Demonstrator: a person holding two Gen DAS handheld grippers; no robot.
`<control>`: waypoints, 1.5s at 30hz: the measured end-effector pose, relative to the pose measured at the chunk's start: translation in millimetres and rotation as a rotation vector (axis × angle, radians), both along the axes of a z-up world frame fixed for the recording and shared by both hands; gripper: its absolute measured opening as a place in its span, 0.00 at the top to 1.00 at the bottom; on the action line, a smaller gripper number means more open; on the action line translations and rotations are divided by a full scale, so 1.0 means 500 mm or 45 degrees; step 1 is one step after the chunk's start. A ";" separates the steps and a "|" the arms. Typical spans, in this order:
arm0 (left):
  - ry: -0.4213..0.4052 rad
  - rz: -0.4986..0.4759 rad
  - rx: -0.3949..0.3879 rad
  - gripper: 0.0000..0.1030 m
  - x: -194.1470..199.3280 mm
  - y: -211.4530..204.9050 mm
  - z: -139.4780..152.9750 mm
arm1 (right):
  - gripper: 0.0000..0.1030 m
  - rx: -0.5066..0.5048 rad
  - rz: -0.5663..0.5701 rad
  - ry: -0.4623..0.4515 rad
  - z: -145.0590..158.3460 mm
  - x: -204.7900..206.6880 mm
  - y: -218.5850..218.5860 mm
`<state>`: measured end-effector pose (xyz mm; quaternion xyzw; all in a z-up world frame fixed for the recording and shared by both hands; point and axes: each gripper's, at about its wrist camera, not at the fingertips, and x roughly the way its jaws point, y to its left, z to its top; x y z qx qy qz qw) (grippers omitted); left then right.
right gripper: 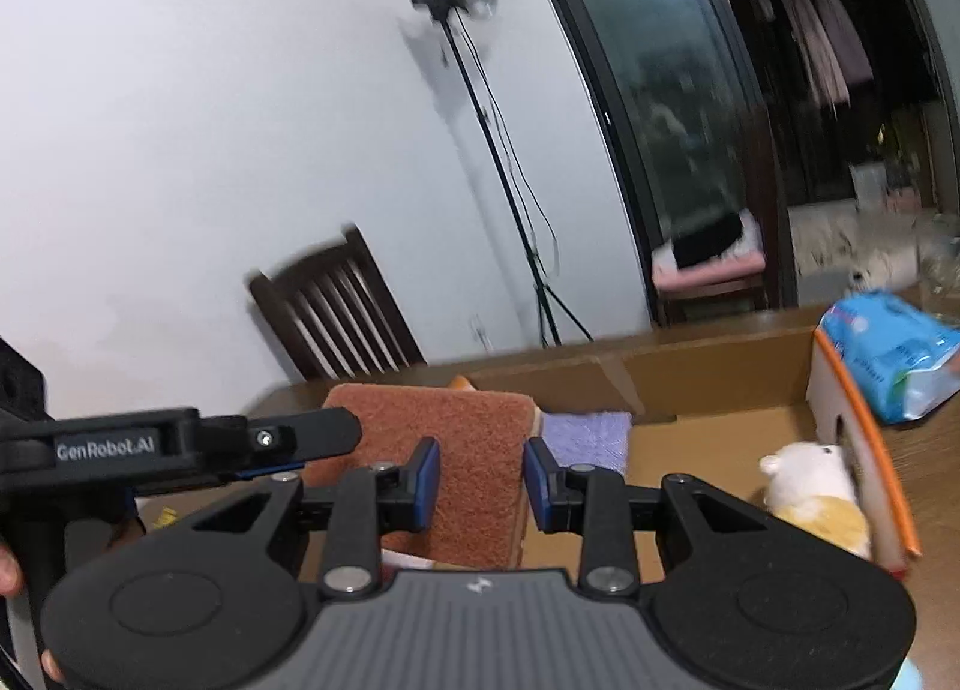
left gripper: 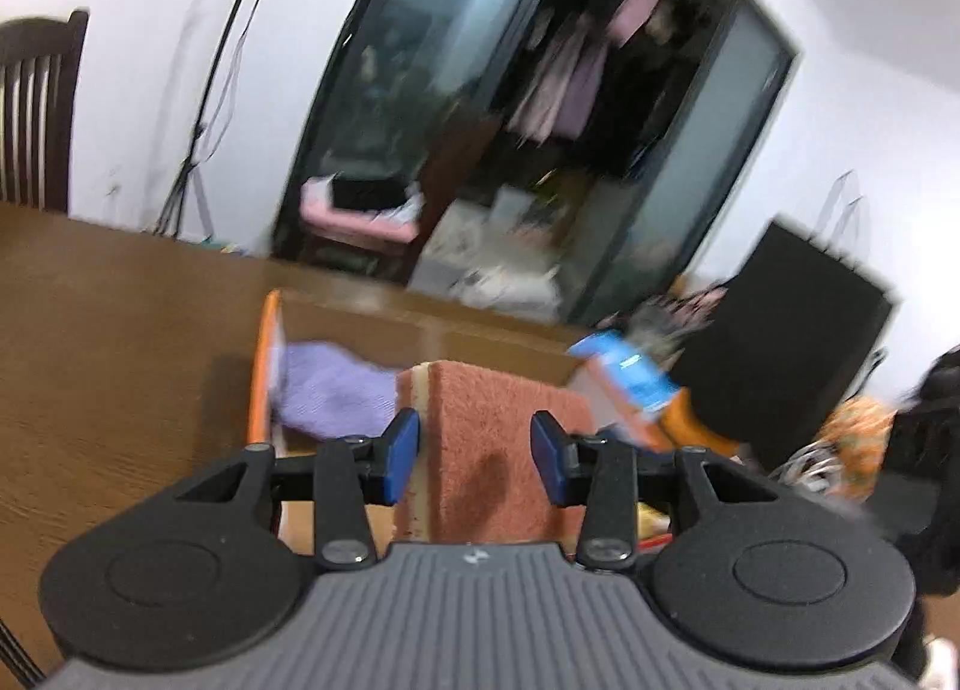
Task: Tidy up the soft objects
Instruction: 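Carry the sponge into the box beside the pouch and open both tools, then reach both tools to the lilac fuzzy headband and close on it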
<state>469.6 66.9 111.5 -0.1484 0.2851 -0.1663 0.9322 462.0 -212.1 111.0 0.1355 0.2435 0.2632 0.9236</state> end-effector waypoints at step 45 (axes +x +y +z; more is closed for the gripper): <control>-0.343 0.117 0.442 0.15 -0.499 -0.099 -0.019 | 0.45 -0.335 -0.024 -0.283 0.013 -0.406 -0.156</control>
